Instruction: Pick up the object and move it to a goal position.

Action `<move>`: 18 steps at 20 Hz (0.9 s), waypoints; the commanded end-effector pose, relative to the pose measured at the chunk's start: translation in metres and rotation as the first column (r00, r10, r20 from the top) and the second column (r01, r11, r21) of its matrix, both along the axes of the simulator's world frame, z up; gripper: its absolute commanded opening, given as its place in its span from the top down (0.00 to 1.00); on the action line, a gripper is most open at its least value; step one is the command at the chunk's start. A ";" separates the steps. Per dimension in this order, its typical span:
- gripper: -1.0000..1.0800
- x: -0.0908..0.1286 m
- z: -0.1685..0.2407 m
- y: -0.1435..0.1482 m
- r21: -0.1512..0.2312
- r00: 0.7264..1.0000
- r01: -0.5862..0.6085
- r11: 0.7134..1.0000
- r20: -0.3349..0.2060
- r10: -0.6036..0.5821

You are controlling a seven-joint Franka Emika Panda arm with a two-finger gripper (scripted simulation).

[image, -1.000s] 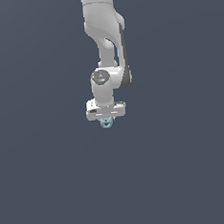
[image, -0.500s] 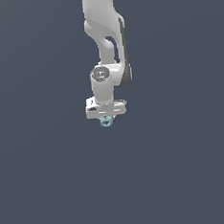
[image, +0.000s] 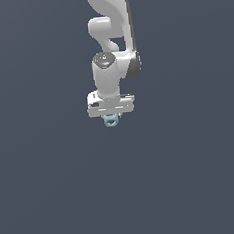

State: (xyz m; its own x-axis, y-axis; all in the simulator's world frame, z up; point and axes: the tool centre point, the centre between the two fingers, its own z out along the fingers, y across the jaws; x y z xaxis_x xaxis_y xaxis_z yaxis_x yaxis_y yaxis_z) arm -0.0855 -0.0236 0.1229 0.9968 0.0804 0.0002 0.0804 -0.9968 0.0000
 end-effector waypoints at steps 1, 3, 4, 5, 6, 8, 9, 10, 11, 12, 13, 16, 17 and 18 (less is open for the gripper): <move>1.00 0.003 0.024 0.002 -0.001 1.000 0.000 1.000 0.000 0.000; 1.00 0.006 0.045 0.004 -0.001 1.000 0.000 1.000 0.000 0.000; 1.00 0.007 0.055 0.005 -0.001 1.000 0.000 1.000 0.000 0.000; 1.00 0.009 0.065 0.006 -0.001 1.000 0.000 1.000 0.000 0.000; 1.00 0.010 0.075 0.006 -0.001 1.000 0.000 1.000 0.000 0.000; 1.00 0.013 0.096 0.008 -0.001 1.000 0.000 1.000 0.000 0.000; 1.00 0.015 0.106 0.009 -0.001 1.000 0.000 1.000 0.000 0.000; 1.00 0.016 0.116 0.010 -0.001 1.000 0.000 1.000 0.000 0.000; 1.00 0.018 0.126 0.011 -0.001 1.000 0.000 1.000 0.000 0.000; 1.00 0.020 0.136 0.012 -0.001 1.000 0.000 1.000 0.000 0.000; 1.00 0.021 0.146 0.013 -0.001 1.000 0.000 1.000 0.000 0.000; 1.00 0.026 0.176 0.015 -0.001 1.000 0.000 1.000 0.000 0.000; 1.00 0.028 0.186 0.016 -0.001 1.000 0.000 1.000 0.000 0.000; 1.00 0.030 0.196 0.017 -0.001 1.000 0.000 1.000 0.000 0.000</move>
